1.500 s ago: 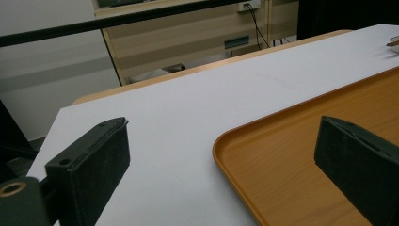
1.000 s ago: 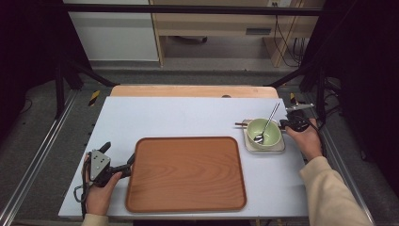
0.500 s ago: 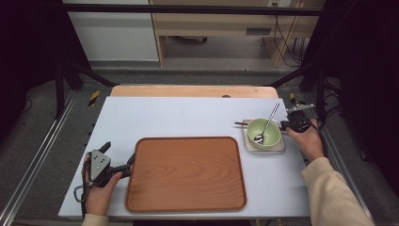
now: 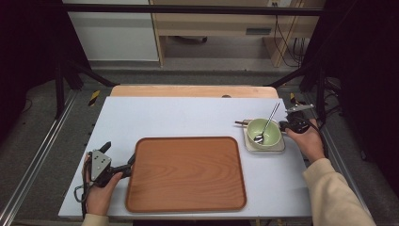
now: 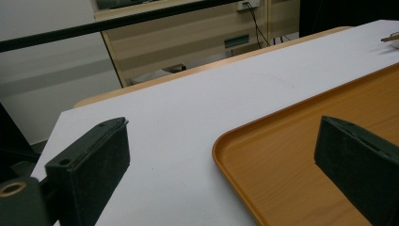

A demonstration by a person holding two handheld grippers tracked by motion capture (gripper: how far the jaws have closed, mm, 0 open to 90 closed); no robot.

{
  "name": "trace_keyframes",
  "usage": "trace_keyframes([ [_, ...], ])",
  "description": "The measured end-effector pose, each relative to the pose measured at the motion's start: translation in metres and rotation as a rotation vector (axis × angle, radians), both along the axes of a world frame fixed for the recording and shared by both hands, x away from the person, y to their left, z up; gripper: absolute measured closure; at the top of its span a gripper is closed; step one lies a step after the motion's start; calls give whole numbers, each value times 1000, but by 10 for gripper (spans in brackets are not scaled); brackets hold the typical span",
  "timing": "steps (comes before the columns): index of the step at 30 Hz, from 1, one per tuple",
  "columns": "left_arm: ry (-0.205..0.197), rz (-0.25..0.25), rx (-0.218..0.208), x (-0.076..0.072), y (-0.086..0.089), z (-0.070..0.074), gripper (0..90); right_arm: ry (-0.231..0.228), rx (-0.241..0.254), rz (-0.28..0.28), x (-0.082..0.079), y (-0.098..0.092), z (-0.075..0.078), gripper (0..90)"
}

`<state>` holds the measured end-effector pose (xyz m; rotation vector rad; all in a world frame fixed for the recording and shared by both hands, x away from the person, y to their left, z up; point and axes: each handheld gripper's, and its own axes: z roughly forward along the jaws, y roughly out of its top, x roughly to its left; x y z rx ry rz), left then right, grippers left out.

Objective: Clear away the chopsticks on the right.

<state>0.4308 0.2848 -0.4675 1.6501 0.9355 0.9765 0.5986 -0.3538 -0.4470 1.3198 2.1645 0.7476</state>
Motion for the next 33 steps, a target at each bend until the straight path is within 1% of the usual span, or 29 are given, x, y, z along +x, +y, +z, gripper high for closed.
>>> trace_keyframes([
  [2, -1, 0, 0, 0, 0, 0, 34, -6, 4, -18, 1, -4, 0, 899],
  [13, -1, -2, 1, 0, -1, 0, 34, -14, -2, -28, -3, -14, 5, 899],
  [17, 0, -1, 2, 0, -1, 0, 34, -8, -2, -35, -3, -16, 3, 898],
  [19, 0, -1, 2, 0, -1, 0, 34, 3, -12, -42, -1, -19, 0, 897],
  [24, 0, -2, 3, 0, -1, 0, 34, 19, -13, -56, 1, -21, -4, 896],
  [27, 0, -1, 2, 0, 0, 0, 34, 29, -15, -49, 2, -20, -6, 897],
  [30, 2, -1, 4, 0, 0, 0, 34, 37, -23, -29, -2, -18, -3, 899],
  [33, 2, -2, 5, 0, -1, 0, 34, 41, -13, -20, -4, -17, -1, 899],
])
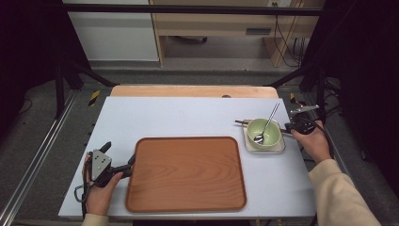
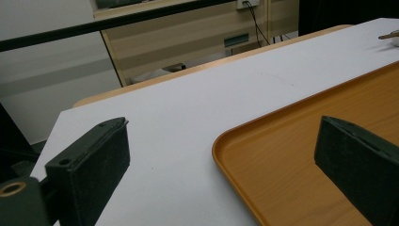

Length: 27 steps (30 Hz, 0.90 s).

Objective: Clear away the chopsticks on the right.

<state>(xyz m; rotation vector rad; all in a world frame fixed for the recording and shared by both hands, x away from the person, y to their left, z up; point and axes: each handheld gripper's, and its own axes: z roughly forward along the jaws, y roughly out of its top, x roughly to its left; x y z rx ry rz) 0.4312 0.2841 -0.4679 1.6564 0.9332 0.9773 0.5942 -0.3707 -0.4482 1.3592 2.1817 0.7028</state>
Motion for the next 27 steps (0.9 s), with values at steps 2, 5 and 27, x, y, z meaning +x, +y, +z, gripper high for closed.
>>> trace_keyframes([
  [2, 0, -1, 3, 0, 0, 0, 34, 0, 1, 19, -2, 1, 1, 899],
  [5, 0, 0, 5, 0, 0, 0, 34, 19, -3, 35, -5, 4, 2, 898],
  [27, 1, 2, 9, 0, 0, 0, 35, 10, -14, 105, -17, -20, 24, 515],
])
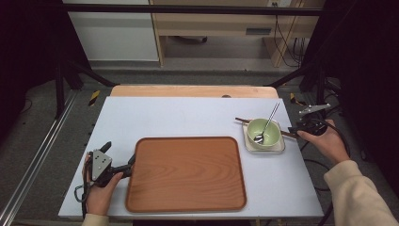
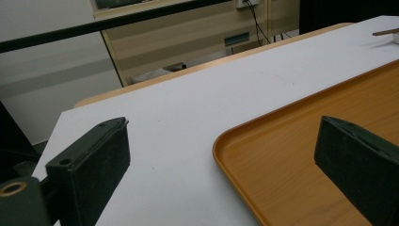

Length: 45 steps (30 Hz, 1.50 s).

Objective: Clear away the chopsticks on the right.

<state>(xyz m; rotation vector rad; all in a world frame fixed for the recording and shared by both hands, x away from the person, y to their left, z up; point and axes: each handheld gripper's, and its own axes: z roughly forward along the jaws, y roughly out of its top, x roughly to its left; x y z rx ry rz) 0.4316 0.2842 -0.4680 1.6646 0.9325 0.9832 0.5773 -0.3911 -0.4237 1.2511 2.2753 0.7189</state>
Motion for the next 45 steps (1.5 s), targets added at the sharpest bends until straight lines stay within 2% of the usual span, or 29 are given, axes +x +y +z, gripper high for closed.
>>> trace_keyframes([
  [3, 1, 0, 0, 0, 0, 0, 35, 9, -2, 13, 1, -2, 0, 550],
  [6, 4, 1, 1, 1, 0, -1, 35, 50, -19, 35, 6, -3, -5, 631],
  [13, 9, 3, 3, 1, 0, -2, 35, 75, -13, 54, 11, -2, -12, 707],
  [20, 12, 1, 5, 2, -1, -3, 36, 76, -14, 78, 9, 0, -12, 718],
  [26, 9, 0, 7, 1, -1, -2, 36, 84, -15, 68, 10, 1, -13, 723],
  [35, 7, -2, 7, 1, -2, -2, 36, 83, -28, 81, 13, 4, -14, 728],
  [42, 6, 1, 5, 1, -1, -2, 37, 96, -19, 72, 14, 7, -15, 728],
  [45, 6, 1, 6, 1, -1, -2, 37, 97, -28, 90, 14, 6, -17, 727],
])
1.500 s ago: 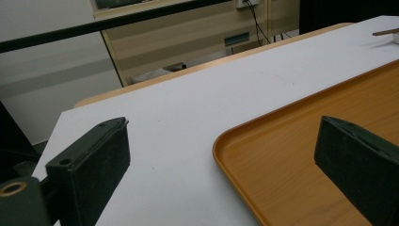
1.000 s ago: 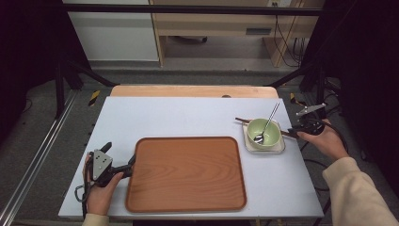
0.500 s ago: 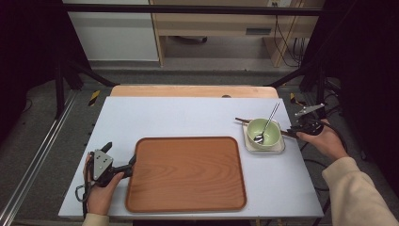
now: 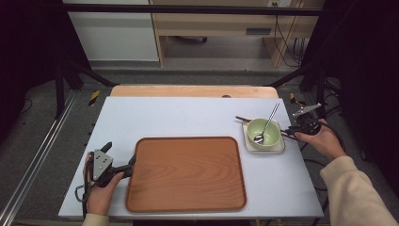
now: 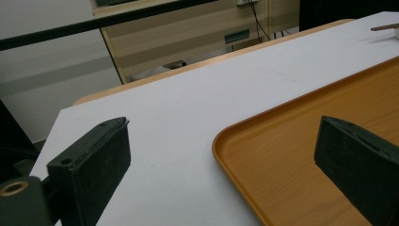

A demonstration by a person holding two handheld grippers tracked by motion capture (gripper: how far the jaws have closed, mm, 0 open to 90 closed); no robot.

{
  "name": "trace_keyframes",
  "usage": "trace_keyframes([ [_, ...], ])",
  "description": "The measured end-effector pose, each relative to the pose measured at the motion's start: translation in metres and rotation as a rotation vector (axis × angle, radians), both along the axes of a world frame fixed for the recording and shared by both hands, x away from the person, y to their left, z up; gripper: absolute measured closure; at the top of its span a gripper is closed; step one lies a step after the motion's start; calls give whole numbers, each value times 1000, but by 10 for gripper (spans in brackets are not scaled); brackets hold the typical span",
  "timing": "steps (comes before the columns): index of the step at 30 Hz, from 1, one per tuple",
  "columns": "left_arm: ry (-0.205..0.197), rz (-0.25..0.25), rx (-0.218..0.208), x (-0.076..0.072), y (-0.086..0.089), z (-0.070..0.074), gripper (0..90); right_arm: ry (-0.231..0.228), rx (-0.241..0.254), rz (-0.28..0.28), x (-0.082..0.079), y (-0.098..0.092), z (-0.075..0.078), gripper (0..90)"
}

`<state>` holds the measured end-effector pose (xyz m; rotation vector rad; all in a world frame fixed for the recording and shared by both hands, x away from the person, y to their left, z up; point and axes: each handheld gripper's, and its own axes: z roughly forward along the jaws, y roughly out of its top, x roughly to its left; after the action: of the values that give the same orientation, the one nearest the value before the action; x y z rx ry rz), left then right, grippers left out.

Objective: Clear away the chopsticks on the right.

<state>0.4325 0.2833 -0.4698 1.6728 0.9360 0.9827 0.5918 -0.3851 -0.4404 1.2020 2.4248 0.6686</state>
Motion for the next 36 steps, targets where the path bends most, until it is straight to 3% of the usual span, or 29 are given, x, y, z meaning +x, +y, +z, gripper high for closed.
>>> trace_keyframes([
  [16, 0, 0, 6, 0, 0, 0, 37, 25, 1, 4, 0, 6, -3, 723],
  [19, -1, 1, 7, 0, 0, 0, 37, 24, -6, 23, 1, 6, -4, 752],
  [21, -2, 2, 10, 0, 0, 0, 37, 36, 19, 26, -1, 7, -4, 841],
  [22, -3, 3, 12, 0, 0, 0, 37, 31, 24, 33, -3, 7, -3, 845],
  [23, -6, 6, 14, 0, 0, 1, 37, 7, 51, 74, -5, 5, -3, 847],
  [25, -6, 6, 14, 0, 0, 1, 37, -1, 60, 63, -7, 6, -2, 848],
  [27, -6, 6, 16, 0, 0, 1, 37, -43, 87, 78, -10, 3, 0, 848],
  [31, -6, 7, 18, 0, 0, 1, 37, -105, 92, 22, -14, -4, 4, 848],
  [33, -7, 8, 17, 0, 0, 1, 37, -108, 92, 10, -14, -5, 5, 848],
  [36, -7, 9, 16, 0, 1, 1, 37, -134, 85, -56, -17, -8, 10, 848],
])
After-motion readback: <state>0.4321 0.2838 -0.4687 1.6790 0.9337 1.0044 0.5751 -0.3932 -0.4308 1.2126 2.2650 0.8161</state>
